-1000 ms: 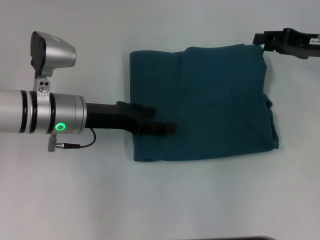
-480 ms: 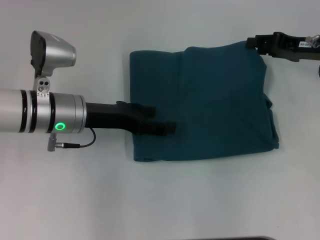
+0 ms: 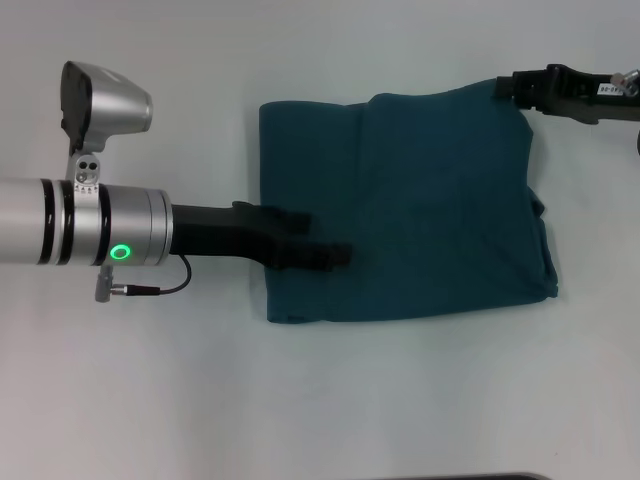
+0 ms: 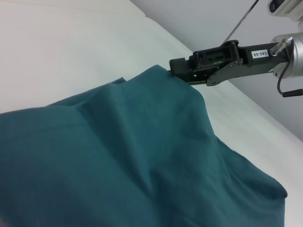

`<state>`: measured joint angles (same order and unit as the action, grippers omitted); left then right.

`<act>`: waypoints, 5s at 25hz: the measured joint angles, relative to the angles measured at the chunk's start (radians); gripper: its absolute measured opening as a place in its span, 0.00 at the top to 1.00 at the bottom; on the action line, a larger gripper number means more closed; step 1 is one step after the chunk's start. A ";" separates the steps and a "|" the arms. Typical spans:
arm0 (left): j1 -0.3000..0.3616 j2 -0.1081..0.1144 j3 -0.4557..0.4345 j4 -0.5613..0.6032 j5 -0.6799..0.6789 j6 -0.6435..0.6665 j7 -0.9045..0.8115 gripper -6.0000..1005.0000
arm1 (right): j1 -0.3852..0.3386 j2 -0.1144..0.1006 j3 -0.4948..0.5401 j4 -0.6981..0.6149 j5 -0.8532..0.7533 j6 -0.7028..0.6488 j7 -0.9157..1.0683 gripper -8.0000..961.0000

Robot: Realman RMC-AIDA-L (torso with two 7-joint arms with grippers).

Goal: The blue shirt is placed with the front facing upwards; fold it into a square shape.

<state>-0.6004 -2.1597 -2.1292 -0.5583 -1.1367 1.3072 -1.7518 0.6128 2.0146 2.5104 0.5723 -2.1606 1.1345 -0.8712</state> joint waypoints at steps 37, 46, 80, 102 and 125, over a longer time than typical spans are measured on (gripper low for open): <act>-0.001 0.000 0.000 0.000 0.000 -0.003 0.000 0.08 | -0.035 -0.005 0.025 0.015 0.004 0.033 -0.023 0.89; 0.009 0.001 -0.009 -0.027 -0.005 0.028 0.000 0.08 | -0.099 -0.002 0.085 0.088 0.100 0.152 -0.103 0.52; -0.002 0.000 -0.005 -0.038 0.000 0.024 -0.011 0.09 | -0.264 -0.065 0.085 0.099 -0.043 0.569 -0.036 0.31; -0.004 0.001 -0.001 -0.038 0.000 0.020 -0.009 0.09 | -0.215 -0.034 0.077 0.042 -0.058 0.474 -0.040 0.32; -0.001 0.001 -0.002 -0.038 0.000 0.018 -0.001 0.09 | -0.205 -0.031 0.077 0.016 -0.059 0.424 -0.033 0.95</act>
<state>-0.6014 -2.1582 -2.1307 -0.5967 -1.1367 1.3252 -1.7532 0.4076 1.9834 2.5878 0.5882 -2.2194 1.5582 -0.9043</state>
